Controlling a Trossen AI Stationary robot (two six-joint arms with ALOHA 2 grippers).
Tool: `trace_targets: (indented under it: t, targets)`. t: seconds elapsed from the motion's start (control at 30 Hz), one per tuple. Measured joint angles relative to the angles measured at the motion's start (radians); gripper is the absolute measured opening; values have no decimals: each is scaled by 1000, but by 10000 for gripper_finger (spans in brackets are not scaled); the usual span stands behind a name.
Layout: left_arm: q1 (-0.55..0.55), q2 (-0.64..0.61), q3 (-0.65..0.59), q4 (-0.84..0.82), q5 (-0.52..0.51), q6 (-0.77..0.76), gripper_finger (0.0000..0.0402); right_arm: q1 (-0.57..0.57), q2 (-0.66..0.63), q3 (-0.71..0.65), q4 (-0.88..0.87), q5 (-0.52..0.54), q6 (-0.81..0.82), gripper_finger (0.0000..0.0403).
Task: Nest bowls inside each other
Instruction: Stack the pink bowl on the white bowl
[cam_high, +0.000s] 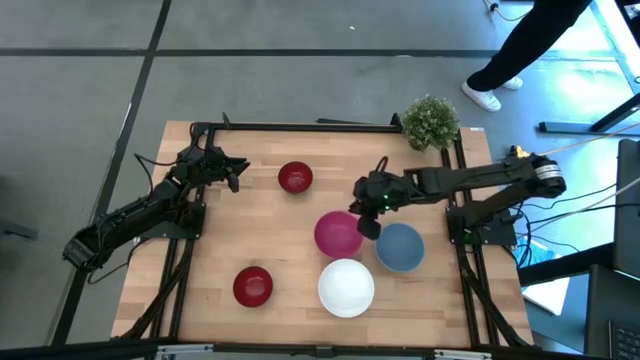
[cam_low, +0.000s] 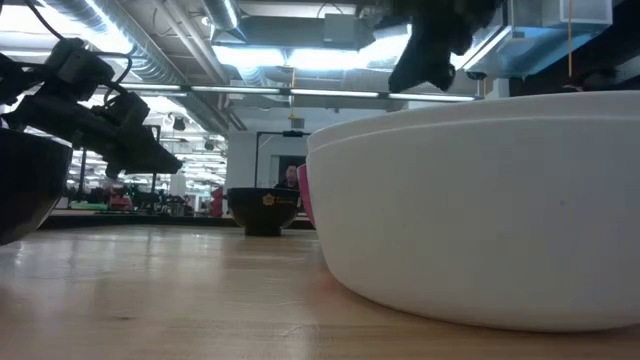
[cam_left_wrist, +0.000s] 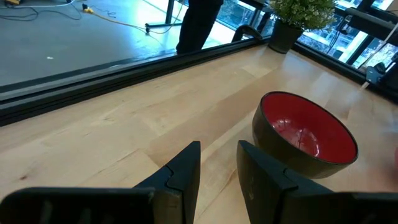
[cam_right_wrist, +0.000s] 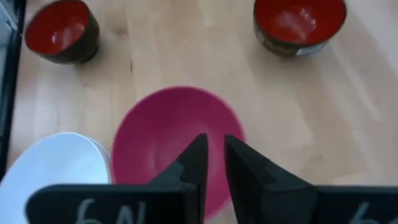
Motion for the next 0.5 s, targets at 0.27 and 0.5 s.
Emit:
trace_targets:
  t: [0.27, 0.5]
  targets:
    - [0, 0, 0, 1, -12, 0, 99, 11, -21, -186, 267, -85, 116, 55]
    - [0, 0, 0, 0, -34, 0, 99, 17, -21, -251, 274, -79, 176, 55]
